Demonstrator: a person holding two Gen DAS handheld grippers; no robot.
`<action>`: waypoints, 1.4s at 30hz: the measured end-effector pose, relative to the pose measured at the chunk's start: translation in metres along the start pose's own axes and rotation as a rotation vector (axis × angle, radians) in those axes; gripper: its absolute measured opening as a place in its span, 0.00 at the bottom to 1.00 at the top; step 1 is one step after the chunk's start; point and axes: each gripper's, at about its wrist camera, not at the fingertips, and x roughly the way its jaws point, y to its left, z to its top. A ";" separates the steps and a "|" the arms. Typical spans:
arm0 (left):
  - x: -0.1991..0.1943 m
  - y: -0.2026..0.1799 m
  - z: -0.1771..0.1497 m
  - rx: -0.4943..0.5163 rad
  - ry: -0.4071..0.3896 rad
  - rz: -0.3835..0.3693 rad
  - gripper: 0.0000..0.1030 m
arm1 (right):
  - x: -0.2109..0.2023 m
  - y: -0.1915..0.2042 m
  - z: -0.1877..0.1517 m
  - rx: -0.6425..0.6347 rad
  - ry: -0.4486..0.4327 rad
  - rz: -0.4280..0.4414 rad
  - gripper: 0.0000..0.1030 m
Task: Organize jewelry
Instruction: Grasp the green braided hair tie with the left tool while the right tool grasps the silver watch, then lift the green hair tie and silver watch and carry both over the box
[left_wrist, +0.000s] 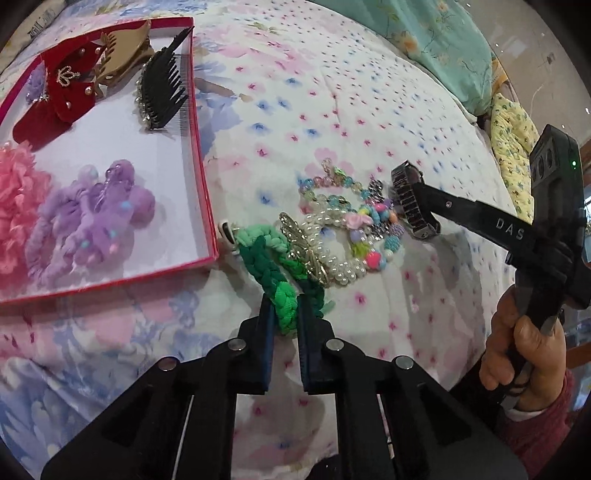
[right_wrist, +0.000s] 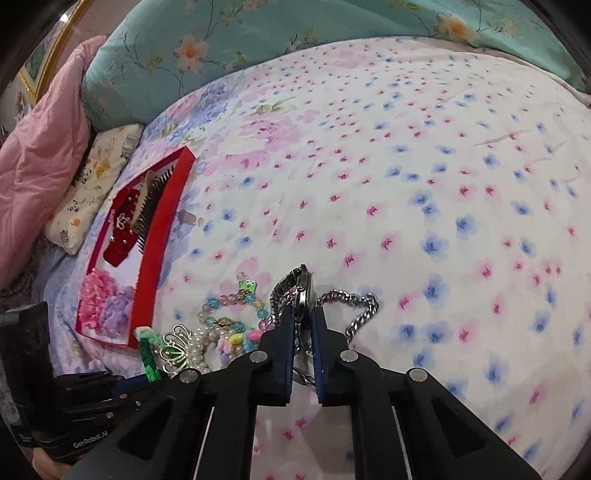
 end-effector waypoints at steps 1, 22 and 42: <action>-0.004 -0.001 -0.002 0.005 -0.006 -0.003 0.09 | -0.003 0.000 -0.001 0.008 -0.004 0.011 0.07; -0.092 0.012 0.011 -0.043 -0.203 -0.063 0.08 | -0.056 0.029 0.000 0.038 -0.080 0.158 0.07; -0.135 0.111 0.007 -0.247 -0.313 -0.020 0.08 | -0.021 0.129 0.013 -0.093 -0.015 0.286 0.07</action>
